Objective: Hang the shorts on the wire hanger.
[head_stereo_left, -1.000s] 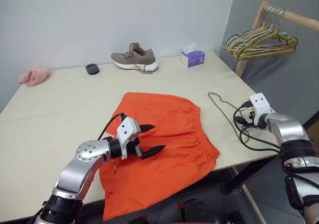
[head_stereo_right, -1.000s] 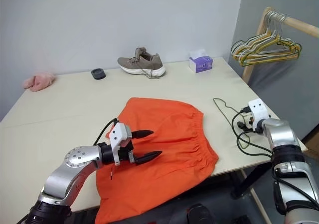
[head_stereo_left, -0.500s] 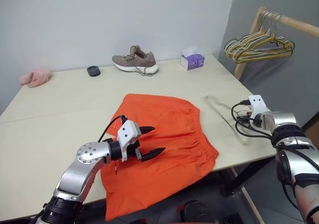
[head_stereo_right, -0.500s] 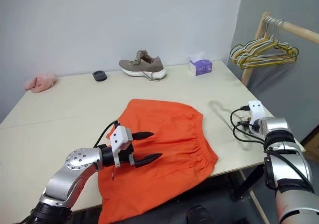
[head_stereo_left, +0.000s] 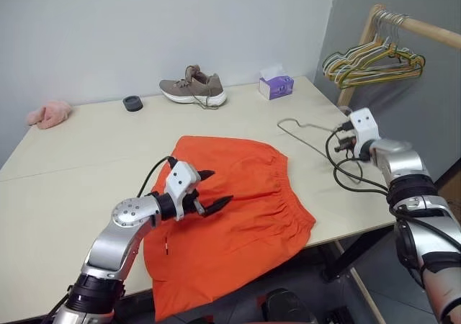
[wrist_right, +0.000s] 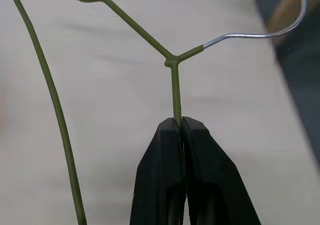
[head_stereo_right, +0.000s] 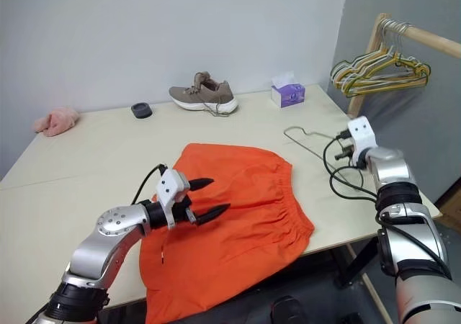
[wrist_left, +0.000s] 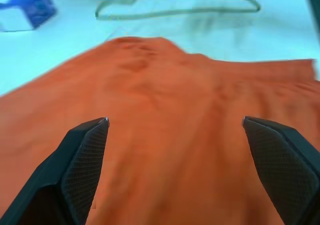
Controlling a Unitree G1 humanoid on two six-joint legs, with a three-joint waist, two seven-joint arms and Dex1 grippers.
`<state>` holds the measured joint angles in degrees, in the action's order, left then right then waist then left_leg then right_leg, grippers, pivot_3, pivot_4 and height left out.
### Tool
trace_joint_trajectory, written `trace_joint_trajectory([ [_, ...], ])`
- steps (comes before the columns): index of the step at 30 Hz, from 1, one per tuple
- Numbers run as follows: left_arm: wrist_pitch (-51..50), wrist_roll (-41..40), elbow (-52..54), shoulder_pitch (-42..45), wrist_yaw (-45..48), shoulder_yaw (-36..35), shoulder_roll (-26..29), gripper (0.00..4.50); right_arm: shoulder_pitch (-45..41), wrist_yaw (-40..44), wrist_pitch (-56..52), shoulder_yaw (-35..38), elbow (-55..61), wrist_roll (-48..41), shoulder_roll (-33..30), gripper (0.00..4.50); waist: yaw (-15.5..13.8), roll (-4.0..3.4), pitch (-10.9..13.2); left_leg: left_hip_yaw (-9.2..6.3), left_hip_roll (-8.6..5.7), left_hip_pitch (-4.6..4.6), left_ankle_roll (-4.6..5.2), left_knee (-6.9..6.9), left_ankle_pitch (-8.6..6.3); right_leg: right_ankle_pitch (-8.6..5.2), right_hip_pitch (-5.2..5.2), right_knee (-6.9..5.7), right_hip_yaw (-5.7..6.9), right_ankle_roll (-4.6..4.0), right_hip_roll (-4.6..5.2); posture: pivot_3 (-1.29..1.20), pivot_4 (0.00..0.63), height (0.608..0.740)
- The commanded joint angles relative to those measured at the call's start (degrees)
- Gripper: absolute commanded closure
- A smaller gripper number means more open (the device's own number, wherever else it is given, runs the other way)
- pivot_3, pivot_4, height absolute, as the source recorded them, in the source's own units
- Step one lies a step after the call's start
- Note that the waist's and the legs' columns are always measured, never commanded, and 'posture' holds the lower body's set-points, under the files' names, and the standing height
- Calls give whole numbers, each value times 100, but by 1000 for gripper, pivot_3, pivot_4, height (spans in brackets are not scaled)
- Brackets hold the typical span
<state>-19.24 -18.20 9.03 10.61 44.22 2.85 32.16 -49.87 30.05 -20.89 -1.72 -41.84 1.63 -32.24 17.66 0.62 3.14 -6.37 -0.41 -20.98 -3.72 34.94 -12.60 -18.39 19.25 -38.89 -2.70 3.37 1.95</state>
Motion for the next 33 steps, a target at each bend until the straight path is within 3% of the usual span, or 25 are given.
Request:
trace_joint_trajectory([
  [1, 24, -17, -286, 405, -151, -353, 10, 0, 347, 276, 577, -222, 1176, 177, -185, 4486, -13, 0, 0, 0, -1, -2, 0, 0, 0, 0, 1, 1, 0, 0, 1, -299, 0, 740],
  [6, -796, -612, -767, 1199, -15, -817, 98, 0, 1017, 1094, 2040, -901, 2796, 467, -443, 4486, 8, 1, 3, -3, -2, -6, 0, 1, 0, -1, 5, 1, 4, 2, 3, -308, 0, 740],
  [10, -1417, -825, -945, 1506, 495, -717, 397, 0, 1092, 1353, 2676, -1232, 3402, 630, -405, 4486, 151, 0, 3, -2, -1, -3, -1, 1, 0, -1, 3, 1, 4, 3, 3, -312, 0, 740],
  [25, -2103, -992, -612, 1366, 1737, 23, 749, 0, 786, 1710, 3262, -1439, 3856, 741, -87, 4486, 158, 4, 6, -9, 1, 1, -1, -1, 0, -1, 2, -1, 4, 1, 2, -317, 0, 740],
  [28, -2143, -1051, -645, 1343, 1797, 0, 746, 490, 807, 1749, 3225, -1410, 3962, 707, -50, 4500, 154, 4, 6, -10, 1, 1, -1, -1, 1, -1, 2, -2, 4, 1, 2, -317, 0, 740],
  [33, -2099, -1026, -649, 1334, 1800, -23, 713, 1930, 870, 1803, 3185, -1404, 4085, 661, -21, 4500, 150, 4, 6, -11, 1, 2, -1, -1, 0, -1, 2, -3, 5, 1, 2, -316, 0, 740],
])
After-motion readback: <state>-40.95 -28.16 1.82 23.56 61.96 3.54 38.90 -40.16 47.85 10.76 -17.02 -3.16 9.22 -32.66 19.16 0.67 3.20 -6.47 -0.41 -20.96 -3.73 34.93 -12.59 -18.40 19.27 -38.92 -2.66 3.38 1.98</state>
